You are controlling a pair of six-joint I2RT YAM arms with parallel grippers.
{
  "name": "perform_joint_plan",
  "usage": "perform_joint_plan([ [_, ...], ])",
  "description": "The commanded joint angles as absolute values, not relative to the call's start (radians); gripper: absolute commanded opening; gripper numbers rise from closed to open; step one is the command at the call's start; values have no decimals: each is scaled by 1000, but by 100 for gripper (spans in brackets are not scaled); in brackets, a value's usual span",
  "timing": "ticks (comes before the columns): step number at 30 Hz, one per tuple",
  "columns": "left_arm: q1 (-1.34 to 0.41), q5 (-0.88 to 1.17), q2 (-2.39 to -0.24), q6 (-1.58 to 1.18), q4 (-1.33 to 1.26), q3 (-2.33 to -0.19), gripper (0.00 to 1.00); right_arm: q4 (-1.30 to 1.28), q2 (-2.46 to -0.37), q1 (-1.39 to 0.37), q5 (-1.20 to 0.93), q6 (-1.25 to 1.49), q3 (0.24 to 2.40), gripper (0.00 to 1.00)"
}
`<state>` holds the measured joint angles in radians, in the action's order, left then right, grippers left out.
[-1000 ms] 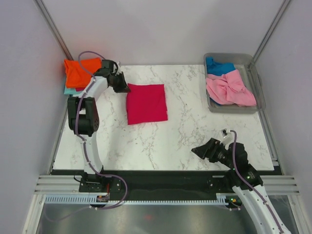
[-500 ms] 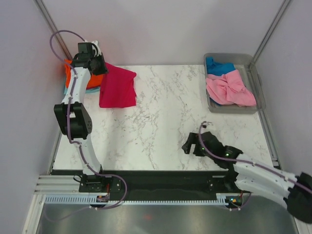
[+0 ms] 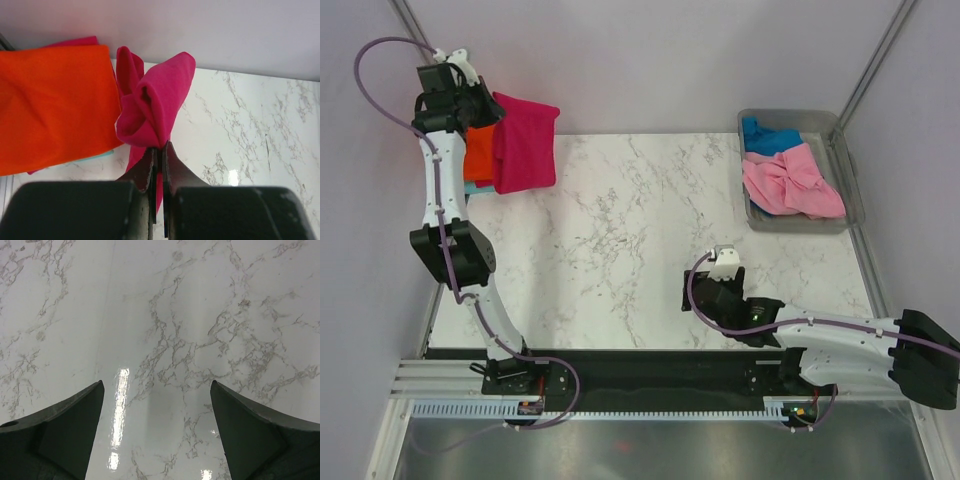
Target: Fold and stack the t-shirts
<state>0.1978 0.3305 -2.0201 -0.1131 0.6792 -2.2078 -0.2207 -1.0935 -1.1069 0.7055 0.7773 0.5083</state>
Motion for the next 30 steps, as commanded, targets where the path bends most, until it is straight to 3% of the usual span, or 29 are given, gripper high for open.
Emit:
perform_joint_plan([
  [1, 253, 501, -2031, -94, 646, -2318, 2, -163, -1057, -1106, 747, 752, 485, 95],
  [24, 320, 668, -2253, -104, 537, -2551, 2, -84, -1058, -943, 543, 738, 427, 94],
  [30, 363, 556, -2281, -84, 456, -2543, 2, -60, -1055, -905, 494, 732, 410, 94],
])
